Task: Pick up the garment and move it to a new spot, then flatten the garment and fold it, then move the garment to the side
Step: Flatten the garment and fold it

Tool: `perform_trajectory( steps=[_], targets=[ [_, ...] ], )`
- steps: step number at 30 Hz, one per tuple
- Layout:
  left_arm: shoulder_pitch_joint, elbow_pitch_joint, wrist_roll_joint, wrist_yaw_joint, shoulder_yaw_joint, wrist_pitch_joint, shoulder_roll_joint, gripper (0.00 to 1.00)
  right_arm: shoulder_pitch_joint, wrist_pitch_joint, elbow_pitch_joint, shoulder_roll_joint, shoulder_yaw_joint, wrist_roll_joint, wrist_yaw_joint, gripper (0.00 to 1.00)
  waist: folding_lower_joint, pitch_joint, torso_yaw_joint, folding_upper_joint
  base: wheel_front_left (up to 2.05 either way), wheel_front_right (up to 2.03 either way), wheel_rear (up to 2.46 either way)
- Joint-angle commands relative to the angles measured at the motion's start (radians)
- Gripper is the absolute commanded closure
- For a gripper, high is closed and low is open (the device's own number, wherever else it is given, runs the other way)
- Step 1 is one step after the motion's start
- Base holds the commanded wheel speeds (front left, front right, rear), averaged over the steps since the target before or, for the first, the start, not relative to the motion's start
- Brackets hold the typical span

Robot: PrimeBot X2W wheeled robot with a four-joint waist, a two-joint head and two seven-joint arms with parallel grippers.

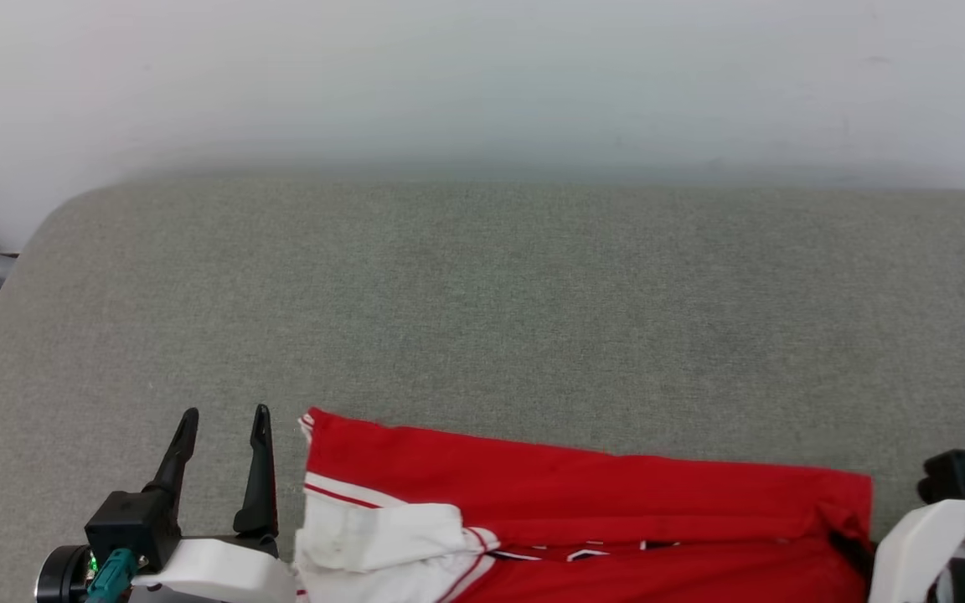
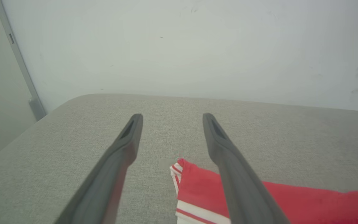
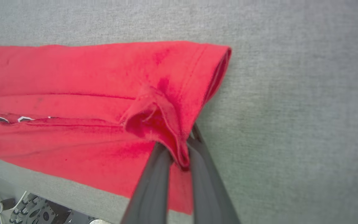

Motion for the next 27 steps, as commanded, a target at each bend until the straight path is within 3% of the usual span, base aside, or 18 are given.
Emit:
perform_trajectory(
  steps=[1,8,14,16,17,21,27],
  targets=[
    [0.014,0.002,0.002,0.005,-0.003,0.001,0.006,0.00,-0.001,0.010,-0.009,-0.016,-0.033,-0.010,-0.002,1.00,0.0000,-0.011,-0.009,0.0000,0.00,0.00,0.00],
    [0.018,-0.005,0.004,0.015,-0.006,0.008,0.011,0.00,0.024,0.069,-0.041,-0.029,-0.203,-0.039,-0.002,1.00,0.0000,-0.016,-0.024,0.0000,0.00,0.00,0.00],
    [0.011,-0.003,0.002,0.015,-0.007,0.006,0.009,0.00,0.018,0.125,-0.064,0.018,-0.304,-0.001,-0.001,1.00,0.0000,-0.010,-0.035,0.0000,0.00,0.00,0.00],
    [0.011,-0.001,0.001,0.014,-0.008,0.005,0.007,0.00,0.004,0.164,-0.070,0.050,-0.334,0.046,-0.001,1.00,0.0000,-0.010,-0.040,0.0000,0.00,0.00,0.00],
    [0.008,0.001,0.000,0.012,-0.010,0.004,0.004,0.00,-0.004,0.245,-0.075,0.111,-0.362,0.126,-0.001,1.00,0.0000,-0.014,-0.043,0.0000,0.00,0.00,0.00],
    [0.002,0.005,-0.001,0.008,-0.013,0.003,0.003,0.00,-0.011,0.340,-0.106,0.180,-0.371,0.262,-0.001,1.00,0.0000,-0.020,-0.042,0.0000,0.00,0.00,0.00],
    [-0.008,0.013,-0.004,-0.002,-0.025,0.003,-0.003,0.00,-0.029,0.433,-0.099,0.224,-0.345,0.548,-0.001,1.00,0.0000,-0.023,-0.026,0.0000,0.00,0.00,0.00]
  ],
)
